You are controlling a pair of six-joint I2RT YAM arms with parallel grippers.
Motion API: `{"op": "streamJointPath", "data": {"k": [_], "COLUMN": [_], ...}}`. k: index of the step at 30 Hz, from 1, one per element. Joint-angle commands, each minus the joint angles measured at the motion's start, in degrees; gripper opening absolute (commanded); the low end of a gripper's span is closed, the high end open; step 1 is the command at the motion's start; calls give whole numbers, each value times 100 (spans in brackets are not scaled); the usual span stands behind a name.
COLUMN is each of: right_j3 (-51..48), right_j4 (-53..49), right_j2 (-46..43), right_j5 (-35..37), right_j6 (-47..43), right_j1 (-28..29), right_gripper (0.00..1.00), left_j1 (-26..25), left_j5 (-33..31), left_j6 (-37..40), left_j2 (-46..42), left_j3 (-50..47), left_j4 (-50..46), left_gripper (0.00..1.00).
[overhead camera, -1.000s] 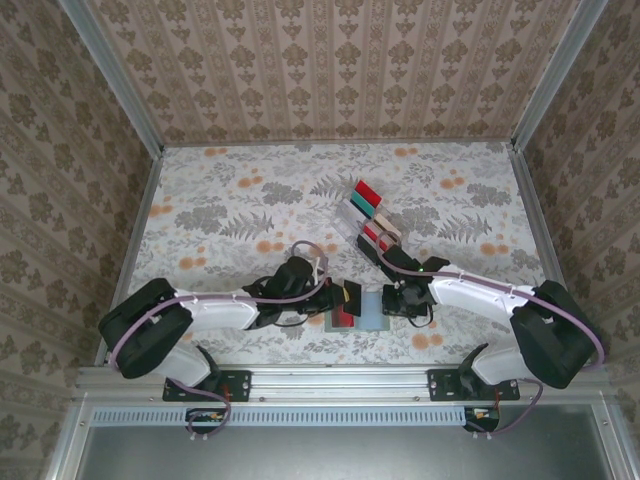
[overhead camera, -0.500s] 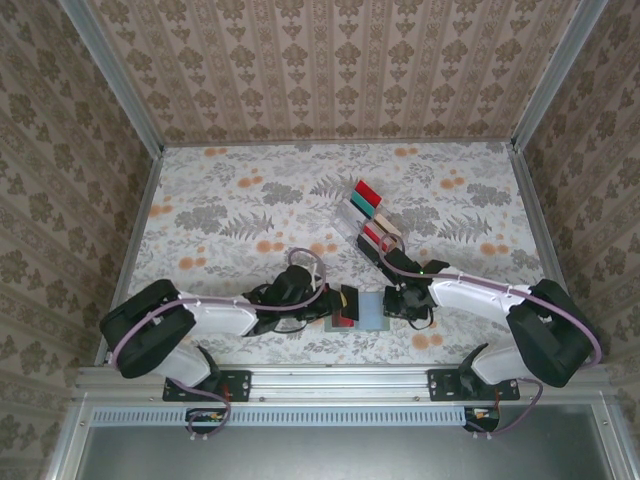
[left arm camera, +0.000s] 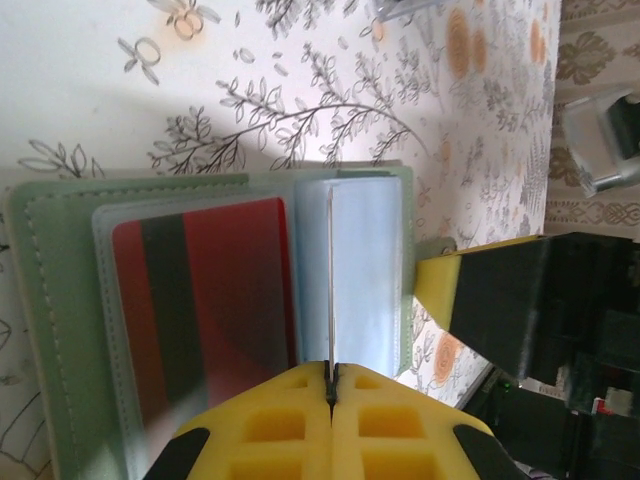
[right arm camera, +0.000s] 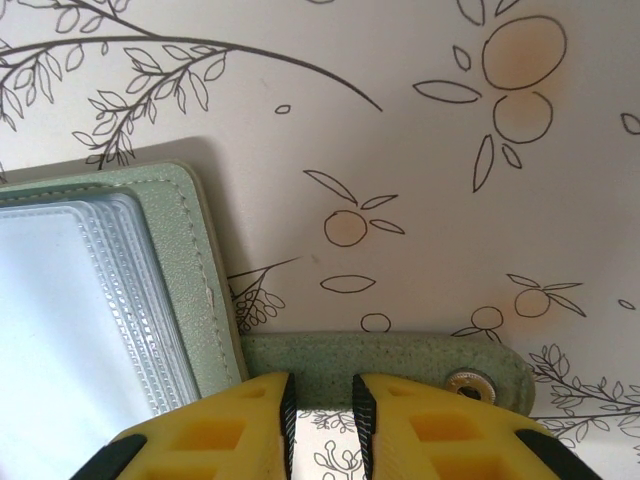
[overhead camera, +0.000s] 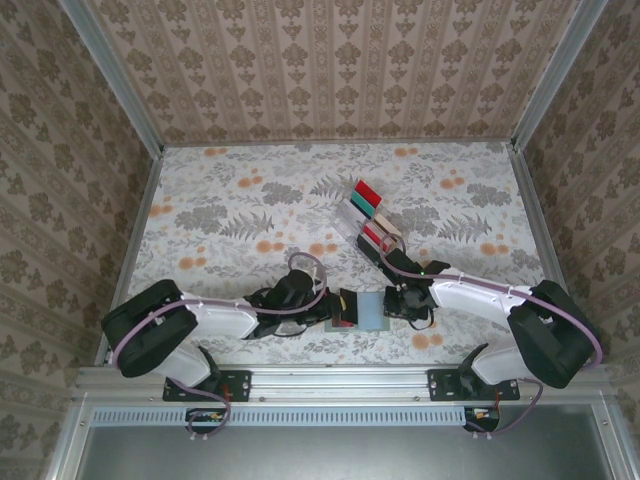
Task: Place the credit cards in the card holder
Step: Insert the credit card into the card slot.
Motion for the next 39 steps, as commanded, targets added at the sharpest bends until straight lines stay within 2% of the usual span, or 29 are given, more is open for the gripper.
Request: {"op": "streamJointPath", "data": {"k": [1,15,29,35,39], "right_j3": [-240,-241,-214,-169,-179], "right_j4": [276,423,467,467,539], "right_j2": [173,256,248,262,241], "right_j5": [-66,-149,-169,-198,-265], "right_j6": [92,81,90,65,76], "right_j1": [-6,-6,3,3,17], "right_gripper": [27,27,27,27,27], "left_j1": [-63,-146,-246,-239,-265], "left_j5": [-86,5,207,273,340], "left_j6": [-139,-217,-215,-169,-42], "left_j2": [202,632,748,864,986], "left_j3": [-14,50,180,334,655], "left_j4": [323,582,402,312,-95], "left_gripper": [0,3,8,14,15]}}
